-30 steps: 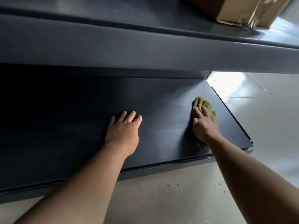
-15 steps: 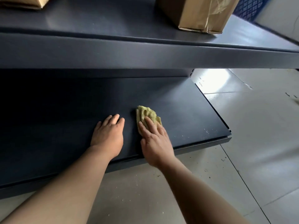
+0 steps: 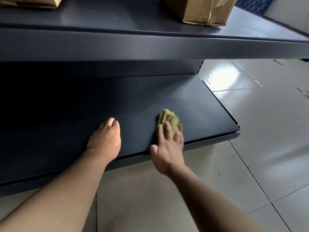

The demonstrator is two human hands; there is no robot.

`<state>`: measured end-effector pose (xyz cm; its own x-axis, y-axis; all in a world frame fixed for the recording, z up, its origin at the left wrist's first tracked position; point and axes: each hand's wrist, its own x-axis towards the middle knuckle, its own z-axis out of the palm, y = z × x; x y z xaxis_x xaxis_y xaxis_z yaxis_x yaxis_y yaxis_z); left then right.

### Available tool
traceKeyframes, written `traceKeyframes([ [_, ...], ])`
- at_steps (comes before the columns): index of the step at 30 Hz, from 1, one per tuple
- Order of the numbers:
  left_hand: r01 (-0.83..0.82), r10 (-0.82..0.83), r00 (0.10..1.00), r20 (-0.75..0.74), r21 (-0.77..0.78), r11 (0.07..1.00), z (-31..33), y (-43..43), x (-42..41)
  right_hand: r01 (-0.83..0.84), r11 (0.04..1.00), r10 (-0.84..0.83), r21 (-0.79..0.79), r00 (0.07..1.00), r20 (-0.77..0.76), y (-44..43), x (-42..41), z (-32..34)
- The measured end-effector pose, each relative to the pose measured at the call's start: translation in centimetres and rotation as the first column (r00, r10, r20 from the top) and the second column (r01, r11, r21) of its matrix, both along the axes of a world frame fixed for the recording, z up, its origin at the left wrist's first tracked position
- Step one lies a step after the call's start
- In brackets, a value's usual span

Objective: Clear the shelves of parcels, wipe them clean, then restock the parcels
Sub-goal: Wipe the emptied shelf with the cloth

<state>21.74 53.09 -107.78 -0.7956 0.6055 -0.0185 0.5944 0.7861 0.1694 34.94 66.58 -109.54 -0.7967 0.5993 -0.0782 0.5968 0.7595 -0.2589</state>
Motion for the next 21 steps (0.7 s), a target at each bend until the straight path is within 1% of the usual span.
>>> traceKeyframes([
  [2,-0.005,0.005,1.0,0.01,0.0,1.0,-0.1,-0.4,0.0,-0.105,0.994,0.105,-0.023,0.994,-0.023,-2.8,-0.5,-0.2],
  [4,-0.013,0.013,1.0,0.014,-0.01,1.0,0.0,-0.4,0.1,-0.223,0.975,0.222,-0.002,0.974,-0.04,-4.3,-0.4,-0.3],
  [6,-0.027,0.027,0.999,0.018,-0.022,0.999,0.1,-0.2,0.4,-0.319,0.947,0.32,0.046,0.947,-0.026,-4.1,0.2,-0.5],
  [8,-0.013,0.014,1.0,0.026,-0.034,0.999,0.3,0.4,0.8,-0.345,0.935,0.347,0.087,0.938,-0.013,-2.2,1.4,-0.4],
  [11,0.021,-0.02,1.0,0.022,-0.045,0.999,0.6,1.7,1.5,-0.317,0.937,0.313,0.145,0.948,0.048,2.2,3.2,-0.2],
  [14,0.074,-0.073,0.997,0.019,-0.041,0.996,0.5,3.9,2.1,-0.274,0.948,0.259,0.164,0.96,0.105,6.6,4.9,-0.2],
  [17,0.111,-0.11,0.994,0.023,-0.028,0.993,0.2,6.2,3.0,-0.198,0.965,0.178,0.174,0.977,0.121,11.1,6.6,0.1],
  [19,0.127,-0.127,0.992,0.02,-0.014,0.992,0.1,7.6,3.4,-0.152,0.968,0.121,0.199,0.98,0.161,14.3,8.0,0.6],
  [21,0.139,-0.139,0.99,0.021,-0.005,0.99,-0.1,8.8,3.5,-0.091,0.978,0.051,0.187,0.977,0.208,17.1,9.1,1.3],
])
